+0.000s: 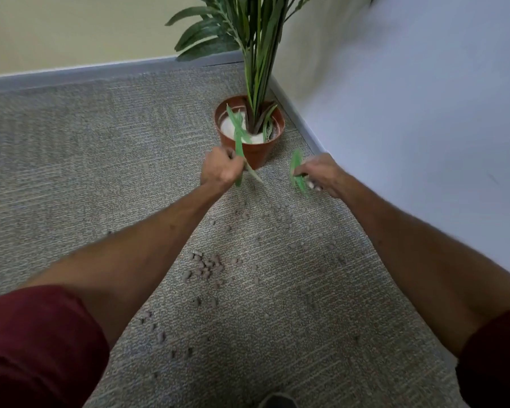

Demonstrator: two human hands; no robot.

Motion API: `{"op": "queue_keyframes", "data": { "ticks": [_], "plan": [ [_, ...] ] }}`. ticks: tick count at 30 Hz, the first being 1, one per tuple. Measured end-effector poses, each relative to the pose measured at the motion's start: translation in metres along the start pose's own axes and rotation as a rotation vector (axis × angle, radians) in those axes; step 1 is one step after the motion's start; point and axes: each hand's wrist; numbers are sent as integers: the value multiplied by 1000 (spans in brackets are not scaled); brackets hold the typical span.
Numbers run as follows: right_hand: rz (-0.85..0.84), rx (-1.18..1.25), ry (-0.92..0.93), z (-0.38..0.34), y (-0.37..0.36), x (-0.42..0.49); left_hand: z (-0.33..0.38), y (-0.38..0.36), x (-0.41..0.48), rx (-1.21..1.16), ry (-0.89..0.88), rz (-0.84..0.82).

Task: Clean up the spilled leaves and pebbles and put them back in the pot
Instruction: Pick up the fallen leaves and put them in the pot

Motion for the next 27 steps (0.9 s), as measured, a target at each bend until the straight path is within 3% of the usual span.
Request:
{"op": "queue_keyframes", "data": {
  "ticks": [5, 12, 16, 27],
  "plan": [
    [61, 62, 66, -40, -13, 20, 28, 23, 20, -109, 9, 149],
    [238, 112, 59, -85, -14, 62, 53, 43, 68, -199, 66, 91],
    [343, 98, 21, -98, -12, 97, 56, 39, 92, -132, 85, 122],
    [435, -102, 59, -115, -44, 129, 60, 19, 130, 98, 101, 146]
  ]
}}
Point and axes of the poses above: each hand's wrist, its own x-axis towards the middle knuckle, its own y-axis out of the back of the hand, z = x × y, and after that the axes turned 3 degrees about y, right-handed
